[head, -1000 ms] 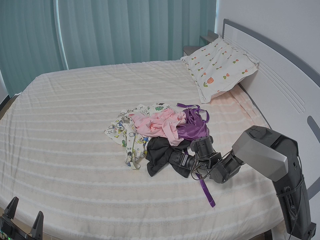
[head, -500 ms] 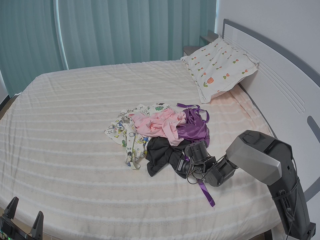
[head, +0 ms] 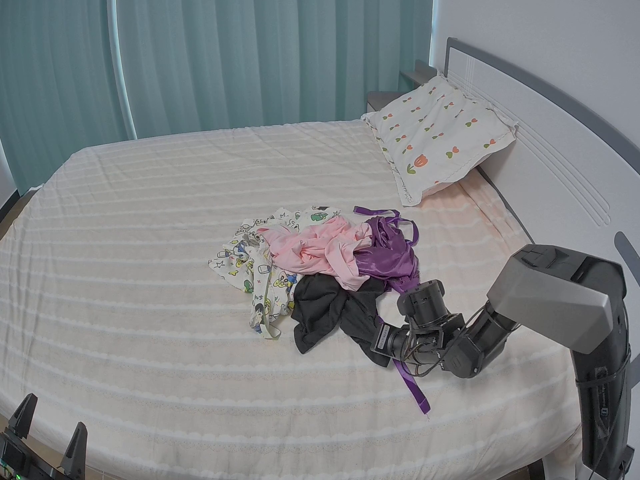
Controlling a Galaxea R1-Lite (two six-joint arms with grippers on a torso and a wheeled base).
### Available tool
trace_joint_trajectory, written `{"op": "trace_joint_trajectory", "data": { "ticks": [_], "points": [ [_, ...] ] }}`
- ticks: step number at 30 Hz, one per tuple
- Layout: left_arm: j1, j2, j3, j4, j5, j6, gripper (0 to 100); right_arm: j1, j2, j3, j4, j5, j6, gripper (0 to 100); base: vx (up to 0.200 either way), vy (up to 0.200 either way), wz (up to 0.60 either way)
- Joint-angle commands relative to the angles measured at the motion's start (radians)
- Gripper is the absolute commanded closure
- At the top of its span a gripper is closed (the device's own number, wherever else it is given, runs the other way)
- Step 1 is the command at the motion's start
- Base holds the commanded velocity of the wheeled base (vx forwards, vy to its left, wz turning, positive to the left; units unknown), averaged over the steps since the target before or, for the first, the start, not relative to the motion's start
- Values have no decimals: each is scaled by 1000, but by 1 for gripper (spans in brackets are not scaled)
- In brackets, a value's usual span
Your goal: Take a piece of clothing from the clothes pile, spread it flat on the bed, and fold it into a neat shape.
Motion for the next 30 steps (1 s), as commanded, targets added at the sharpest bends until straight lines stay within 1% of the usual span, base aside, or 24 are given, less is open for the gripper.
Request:
{"op": "trace_joint_trajectory", "data": {
  "ticks": [1, 2, 3, 4, 5, 6, 7, 9, 13, 14, 17, 20, 21, 22, 24, 25, 28, 29, 30],
  "points": [
    [0, -10, 16, 0, 0, 0, 0, 20, -174, 202, -106, 74, 64, 100, 0, 0, 0],
    [0, -10, 16, 0, 0, 0, 0, 20, -174, 202, -106, 74, 64, 100, 0, 0, 0],
    [0, -10, 16, -1, -1, 8, 0, 33, -199, 272, -165, 78, 78, 100, 0, 0, 0],
    [-1, -10, 16, -3, -5, 15, 0, 39, -210, 305, -197, 78, 86, 100, 0, 0, 0],
    [-1, -10, 16, -3, -5, 15, 0, 39, -210, 305, -197, 78, 86, 100, 0, 0, 0],
    [-1, -10, 16, -1, -5, 6, 0, 51, -229, 360, -254, 78, 98, 100, 0, 0, 0],
    [-1, -10, 16, -1, -3, 8, 0, 51, -231, 364, -257, 78, 101, 100, 0, 0, 0],
    [0, -12, 16, -3, 2, 23, 0, 60, -268, 441, -320, 92, 124, 100, 0, 0, 0],
    [0, -12, 16, -9, -15, 69, 0, 66, -294, 499, -373, 127, 135, 100, 0, 0, 0],
    [0, -13, 16, -9, -17, 69, 0, 66, -295, 504, -378, 129, 138, 100, 0, 0, 0],
    [0, -13, 16, -10, -8, 49, 0, 66, -299, 545, -455, 130, 153, 100, 0, 0, 0],
    [0, -13, 16, -12, -8, 51, 0, 66, -292, 575, -517, 130, 155, 100, 0, 0, 0],
    [0, -8, 7, -18, -6, 41, 0, 66, -291, 581, -534, 130, 156, 100, 0, 0, 0],
    [-1, 7, -51, -33, -5, 8, 0, 66, -291, 587, -545, 130, 156, 100, 0, 0, 0],
    [-1, 7, -51, -33, -5, 8, 0, 66, -291, 587, -545, 130, 156, 100, 0, 0, 0],
    [2, 185, -292, -46, -24, -186, 0, 65, -285, 599, -566, 133, 159, 100, 0, 0, 0],
    [-9, 278, -257, -24, -92, -15, 0, 66, -279, 611, -576, 146, 159, 100, 0, 0, 0],
    [-20, 312, -234, -15, -124, 2, 0, 66, -276, 613, -580, 147, 159, 100, 0, 0, 0],
    [-30, 355, -208, -7, -152, -3, 0, 66, -266, 613, -583, 150, 161, 100, 0, 0, 0]
  ]
}}
